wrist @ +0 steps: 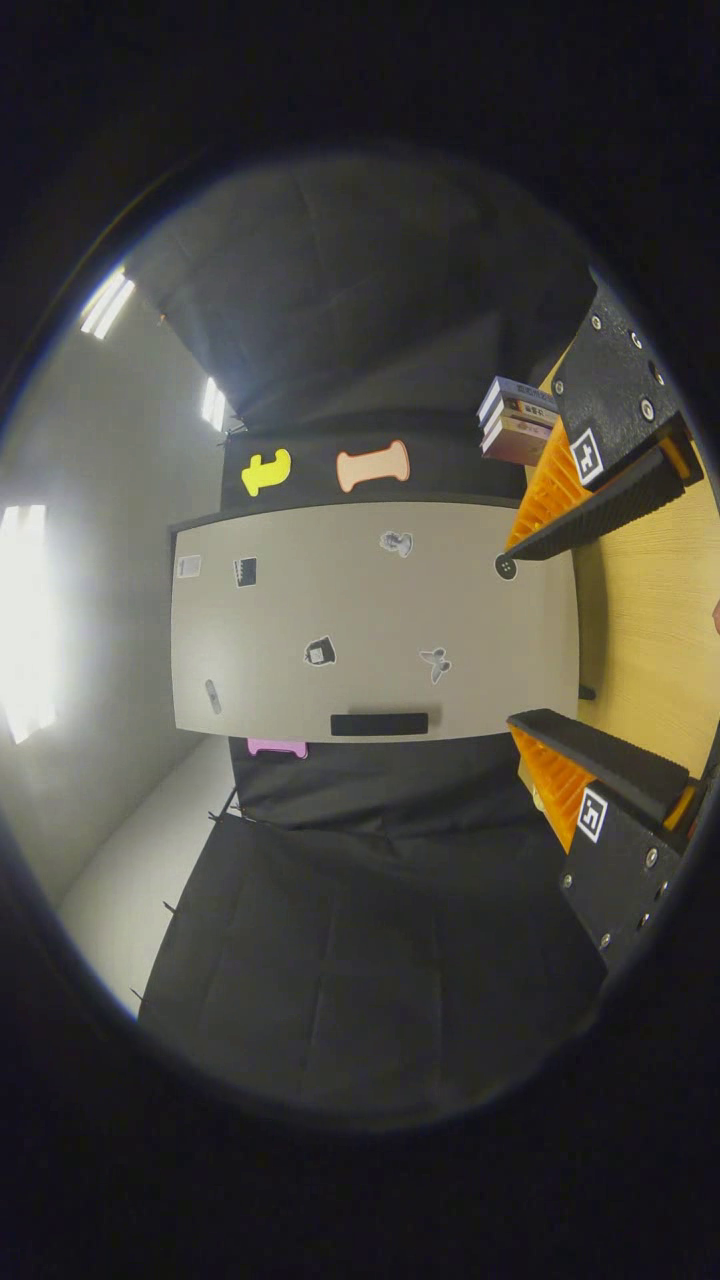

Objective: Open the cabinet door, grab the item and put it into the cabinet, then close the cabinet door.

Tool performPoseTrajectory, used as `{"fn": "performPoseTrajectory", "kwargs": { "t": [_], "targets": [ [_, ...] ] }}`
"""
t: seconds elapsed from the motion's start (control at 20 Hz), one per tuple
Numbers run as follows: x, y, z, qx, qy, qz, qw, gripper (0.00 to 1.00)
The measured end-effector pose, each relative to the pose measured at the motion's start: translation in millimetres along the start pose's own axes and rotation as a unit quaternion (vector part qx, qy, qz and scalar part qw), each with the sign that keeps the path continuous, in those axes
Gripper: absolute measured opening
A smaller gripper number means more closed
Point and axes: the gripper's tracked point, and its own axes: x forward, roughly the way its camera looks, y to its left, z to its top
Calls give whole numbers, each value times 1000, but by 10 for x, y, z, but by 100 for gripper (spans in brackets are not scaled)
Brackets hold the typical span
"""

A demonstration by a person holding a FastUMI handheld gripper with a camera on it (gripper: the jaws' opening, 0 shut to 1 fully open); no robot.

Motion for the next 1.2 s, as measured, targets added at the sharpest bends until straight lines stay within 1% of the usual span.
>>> {"fn": "performPoseTrajectory", "kwargs": {
  "t": [0.6, 0.85, 1.2],
  "targets": [
    [-7, -13, 14, 1, 4, 8, 1000, 93],
    [-30, -45, 16, 6, 3, 3, 1000, 93],
    [-78, -47, 81, 8, -1, 8, 1000, 93]
  ]
}}
